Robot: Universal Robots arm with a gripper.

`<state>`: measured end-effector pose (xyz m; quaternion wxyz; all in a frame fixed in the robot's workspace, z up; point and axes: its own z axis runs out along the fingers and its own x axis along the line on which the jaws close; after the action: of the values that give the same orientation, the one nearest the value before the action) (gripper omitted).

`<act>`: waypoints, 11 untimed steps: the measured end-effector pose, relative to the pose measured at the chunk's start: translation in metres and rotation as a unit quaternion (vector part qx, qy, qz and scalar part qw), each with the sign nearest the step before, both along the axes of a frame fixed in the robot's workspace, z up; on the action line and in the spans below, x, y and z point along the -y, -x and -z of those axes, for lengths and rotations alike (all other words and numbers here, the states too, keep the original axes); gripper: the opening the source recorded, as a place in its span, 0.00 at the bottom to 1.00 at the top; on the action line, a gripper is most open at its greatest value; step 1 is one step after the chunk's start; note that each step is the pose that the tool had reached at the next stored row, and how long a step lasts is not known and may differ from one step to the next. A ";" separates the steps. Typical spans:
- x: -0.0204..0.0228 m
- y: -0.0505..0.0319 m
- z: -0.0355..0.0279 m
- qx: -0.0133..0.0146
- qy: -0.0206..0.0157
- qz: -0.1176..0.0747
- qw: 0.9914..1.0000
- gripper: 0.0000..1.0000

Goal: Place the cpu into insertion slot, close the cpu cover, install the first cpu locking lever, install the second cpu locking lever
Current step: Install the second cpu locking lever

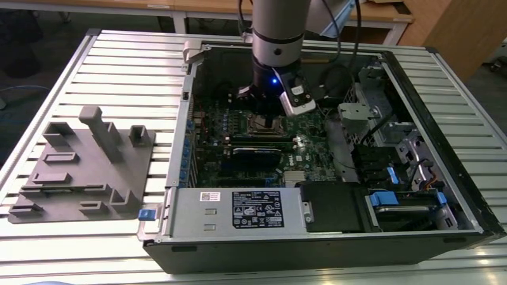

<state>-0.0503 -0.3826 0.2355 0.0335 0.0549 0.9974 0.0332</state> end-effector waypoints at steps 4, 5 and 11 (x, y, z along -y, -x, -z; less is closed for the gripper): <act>0.0001 0.0056 0.0003 0.000 0.000 -0.001 1.000 0.11; 0.0001 0.0073 0.0004 0.000 0.000 -0.001 1.000 0.11; 0.0001 0.0184 0.0008 0.000 0.000 -0.001 1.000 0.11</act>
<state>-0.0687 -0.3827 0.2347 0.0335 0.0543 0.9974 0.0332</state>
